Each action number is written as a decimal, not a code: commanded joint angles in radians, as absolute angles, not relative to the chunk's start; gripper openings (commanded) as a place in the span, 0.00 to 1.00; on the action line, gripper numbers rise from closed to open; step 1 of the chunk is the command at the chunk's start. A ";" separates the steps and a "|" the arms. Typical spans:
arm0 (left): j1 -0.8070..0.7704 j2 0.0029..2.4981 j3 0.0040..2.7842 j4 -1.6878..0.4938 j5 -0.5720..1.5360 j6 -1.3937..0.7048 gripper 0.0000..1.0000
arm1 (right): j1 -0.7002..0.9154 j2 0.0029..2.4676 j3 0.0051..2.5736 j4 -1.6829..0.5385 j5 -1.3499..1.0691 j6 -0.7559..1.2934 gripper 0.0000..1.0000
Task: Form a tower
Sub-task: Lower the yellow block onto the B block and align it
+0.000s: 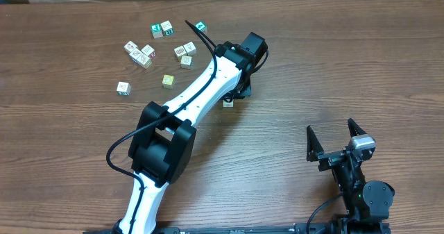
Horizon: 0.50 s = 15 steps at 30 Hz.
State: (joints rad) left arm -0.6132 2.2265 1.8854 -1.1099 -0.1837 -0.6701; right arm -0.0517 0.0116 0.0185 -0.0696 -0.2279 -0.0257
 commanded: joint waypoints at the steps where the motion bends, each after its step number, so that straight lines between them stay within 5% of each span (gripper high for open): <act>1: -0.610 2.237 1.880 -1.110 -0.183 -0.658 0.31 | -0.048 0.003 0.008 -0.065 -0.218 -0.024 1.00; 15: -0.610 2.237 1.880 -1.110 -0.183 -0.658 0.32 | -0.048 0.003 0.008 -0.065 -0.218 -0.024 1.00</act>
State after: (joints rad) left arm -0.6132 2.2265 1.8854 -1.1103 -0.1837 -0.6701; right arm -0.0517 0.0116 0.0185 -0.0696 -0.2283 -0.0257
